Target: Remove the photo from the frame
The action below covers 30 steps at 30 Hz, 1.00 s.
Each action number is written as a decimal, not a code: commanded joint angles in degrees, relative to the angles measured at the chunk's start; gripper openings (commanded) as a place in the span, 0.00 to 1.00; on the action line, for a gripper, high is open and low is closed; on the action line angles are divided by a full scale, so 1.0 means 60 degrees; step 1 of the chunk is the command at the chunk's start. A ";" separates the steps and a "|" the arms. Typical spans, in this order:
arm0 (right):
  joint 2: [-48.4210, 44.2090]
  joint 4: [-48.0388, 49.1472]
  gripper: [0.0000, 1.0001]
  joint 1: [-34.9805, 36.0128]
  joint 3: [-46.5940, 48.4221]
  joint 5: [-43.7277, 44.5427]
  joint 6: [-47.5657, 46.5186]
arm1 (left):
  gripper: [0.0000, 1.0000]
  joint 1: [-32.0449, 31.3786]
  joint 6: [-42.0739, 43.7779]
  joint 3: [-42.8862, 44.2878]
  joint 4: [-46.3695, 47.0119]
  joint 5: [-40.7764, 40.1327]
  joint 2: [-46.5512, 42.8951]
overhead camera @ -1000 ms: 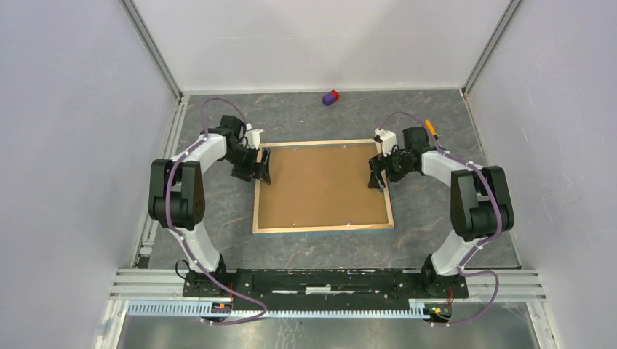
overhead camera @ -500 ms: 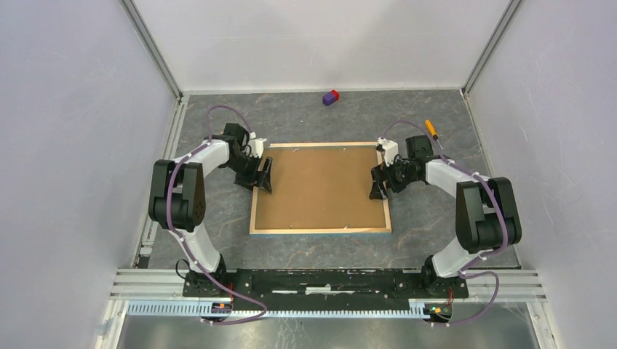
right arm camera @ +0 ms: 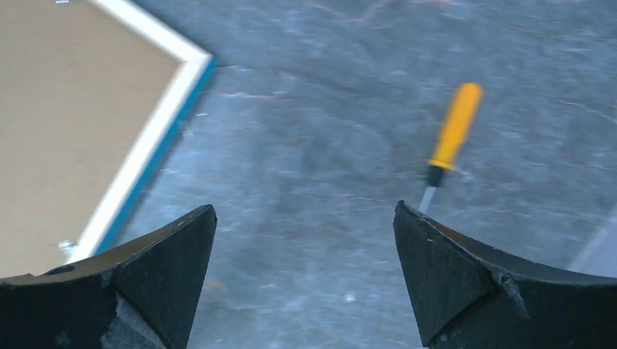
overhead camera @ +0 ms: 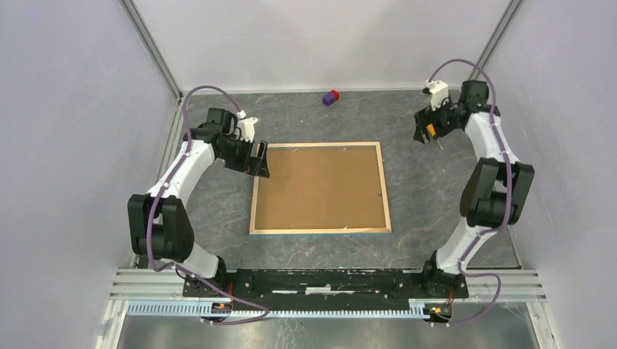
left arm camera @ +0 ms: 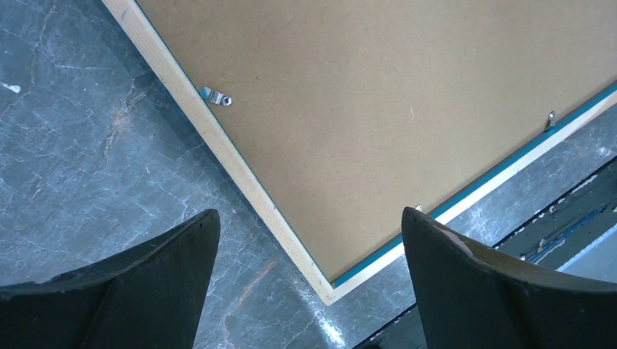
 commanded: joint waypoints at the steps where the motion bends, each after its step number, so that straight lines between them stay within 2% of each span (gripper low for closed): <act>1: 0.1678 -0.1239 0.98 -0.0669 0.1939 0.0497 -0.1029 | 1.00 0.0033 0.0144 0.0363 -0.0473 0.0283 -0.0224; 6: 0.3007 -0.1491 0.98 -0.1027 0.3306 0.0696 -0.1305 | 1.00 0.0036 0.0035 0.0240 -0.0425 0.0585 -0.0318; 21: 0.4750 -0.0734 0.83 -0.1278 0.3626 0.1107 -0.1403 | 1.00 0.0036 -0.0273 0.0231 -0.0318 0.0479 -0.0531; 25: 0.4969 -0.0669 0.72 -0.1279 0.3794 0.1093 -0.1269 | 1.00 0.0036 -0.0265 0.0250 -0.0324 0.0421 -0.0489; 30: 0.5296 -0.0689 0.50 -0.1281 0.4019 0.1126 -0.1223 | 1.00 0.0034 -0.0274 0.0301 -0.0313 0.0304 -0.0453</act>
